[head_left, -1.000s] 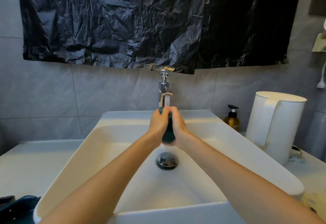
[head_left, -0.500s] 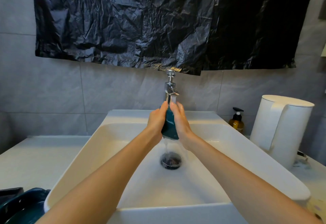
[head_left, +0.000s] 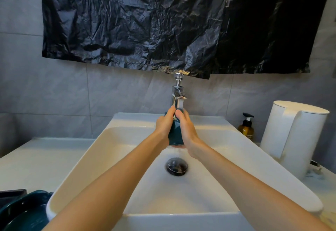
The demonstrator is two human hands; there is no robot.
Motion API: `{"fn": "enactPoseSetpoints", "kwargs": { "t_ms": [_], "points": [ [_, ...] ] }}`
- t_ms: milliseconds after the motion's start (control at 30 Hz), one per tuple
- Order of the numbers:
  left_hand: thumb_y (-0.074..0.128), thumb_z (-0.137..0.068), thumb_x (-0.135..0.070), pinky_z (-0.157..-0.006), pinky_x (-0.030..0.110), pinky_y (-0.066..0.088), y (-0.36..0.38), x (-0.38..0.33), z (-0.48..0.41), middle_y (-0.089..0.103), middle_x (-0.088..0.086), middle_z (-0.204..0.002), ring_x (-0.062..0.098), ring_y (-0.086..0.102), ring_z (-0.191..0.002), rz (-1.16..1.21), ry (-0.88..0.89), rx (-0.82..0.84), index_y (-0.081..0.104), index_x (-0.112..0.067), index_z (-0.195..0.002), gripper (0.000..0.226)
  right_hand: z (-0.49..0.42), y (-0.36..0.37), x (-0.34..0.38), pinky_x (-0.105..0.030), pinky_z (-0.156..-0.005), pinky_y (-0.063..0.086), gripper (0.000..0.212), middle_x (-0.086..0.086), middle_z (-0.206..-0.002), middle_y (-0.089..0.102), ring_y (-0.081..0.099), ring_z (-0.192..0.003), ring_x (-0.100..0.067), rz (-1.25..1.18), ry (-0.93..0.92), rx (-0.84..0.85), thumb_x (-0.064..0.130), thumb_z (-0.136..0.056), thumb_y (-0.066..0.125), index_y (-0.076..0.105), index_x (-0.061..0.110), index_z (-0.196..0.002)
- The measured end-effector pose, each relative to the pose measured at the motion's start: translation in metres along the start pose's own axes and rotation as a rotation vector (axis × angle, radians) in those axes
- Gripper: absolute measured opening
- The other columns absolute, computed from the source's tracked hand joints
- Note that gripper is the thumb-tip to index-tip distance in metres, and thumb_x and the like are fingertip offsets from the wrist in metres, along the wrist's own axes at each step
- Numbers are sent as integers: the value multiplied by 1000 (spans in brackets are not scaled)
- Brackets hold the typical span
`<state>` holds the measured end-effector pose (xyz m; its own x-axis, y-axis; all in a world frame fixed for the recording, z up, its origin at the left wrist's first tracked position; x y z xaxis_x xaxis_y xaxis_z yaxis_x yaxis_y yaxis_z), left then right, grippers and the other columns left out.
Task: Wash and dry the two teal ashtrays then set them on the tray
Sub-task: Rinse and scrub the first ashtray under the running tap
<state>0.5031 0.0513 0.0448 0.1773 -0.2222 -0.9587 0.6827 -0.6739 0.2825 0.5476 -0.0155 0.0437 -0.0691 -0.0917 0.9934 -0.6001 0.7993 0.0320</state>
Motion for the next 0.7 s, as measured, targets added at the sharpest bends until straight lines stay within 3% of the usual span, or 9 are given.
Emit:
{"fn": "enactPoseSetpoints", "kwargs": {
  "t_ms": [67, 167, 233, 367, 433, 500, 567, 633, 700],
  "points": [
    [51, -93, -46, -78, 35, 53, 6, -5, 1, 63, 3, -84, 24, 62, -86, -52, 100, -2, 61, -17, -88, 31, 0, -4, 0, -36, -72, 55, 24, -5, -110, 62, 60, -98, -22, -53, 33, -22, 51, -92, 43, 57, 39, -107],
    [40, -98, -44, -61, 26, 45, 20, -7, 8, 59, 0, -79, 21, 62, -83, -189, 273, 7, 56, -17, -92, 32, 6, -5, -10, -30, -64, 47, 38, -5, -100, 63, 57, -88, -17, -273, 247, 5, 55, -86, 50, 62, 22, -100],
    [37, -100, -41, -59, 25, 44, 20, -10, 11, 59, 2, -85, 15, 59, -80, -218, 256, 15, 56, -14, -100, 33, 8, -6, -11, -31, -65, 47, 40, -6, -98, 61, 56, -87, -17, -273, 251, 22, 54, -88, 50, 60, 19, -103],
    [41, -96, -35, -79, 38, 51, 6, -13, 6, 62, 12, -92, 22, 57, -80, -104, 79, -16, 59, -14, -83, 31, 3, -5, 4, -45, -76, 58, 28, -6, -113, 60, 60, -101, -25, -36, -8, 7, 51, -92, 43, 52, 41, -116],
    [45, -95, -39, -74, 38, 51, 2, -6, 6, 64, 11, -93, 22, 60, -81, 27, -15, -7, 60, -15, -88, 29, 0, -5, 17, -48, -83, 57, 35, -3, -120, 58, 58, -107, -25, 83, -179, 19, 54, -87, 43, 49, 47, -120],
    [48, -95, -41, -67, 37, 52, 1, -3, 10, 65, 11, -92, 22, 62, -81, 213, -105, 35, 61, -15, -98, 29, 3, -1, 28, -39, -92, 52, 38, 3, -129, 54, 55, -114, -18, 217, -369, 56, 54, -84, 43, 49, 49, -122],
    [49, -96, -40, -71, 37, 54, -2, -5, 10, 65, 10, -87, 23, 63, -80, 236, -103, 40, 61, -15, -93, 28, 10, 3, 33, -29, -92, 49, 40, 5, -131, 52, 53, -115, -13, 245, -460, 95, 50, -85, 44, 47, 48, -125],
    [47, -97, -41, -86, 40, 54, -4, -10, 7, 65, 11, -92, 24, 63, -91, 155, -40, 13, 60, -18, -86, 29, 7, 4, 32, -24, -89, 47, 44, 6, -131, 49, 51, -115, -12, 198, -441, 113, 49, -86, 43, 44, 45, -129],
    [44, -97, -42, -90, 39, 52, -4, -14, 9, 63, 9, -92, 24, 61, -95, 12, 39, -14, 59, -17, -87, 31, 4, 3, 28, -18, -81, 44, 44, 8, -130, 47, 49, -113, -10, 140, -349, 91, 49, -90, 45, 43, 40, -133]
  ]
}}
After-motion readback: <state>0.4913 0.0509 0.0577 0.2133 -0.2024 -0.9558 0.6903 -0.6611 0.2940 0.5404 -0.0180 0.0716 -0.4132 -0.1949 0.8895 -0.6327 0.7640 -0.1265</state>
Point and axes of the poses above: each hand's wrist, its own z-axis away from the middle knuckle, its own y-axis out of the palm, x = y × z, the point moved 9 cm from there along -z, towards the middle knuckle
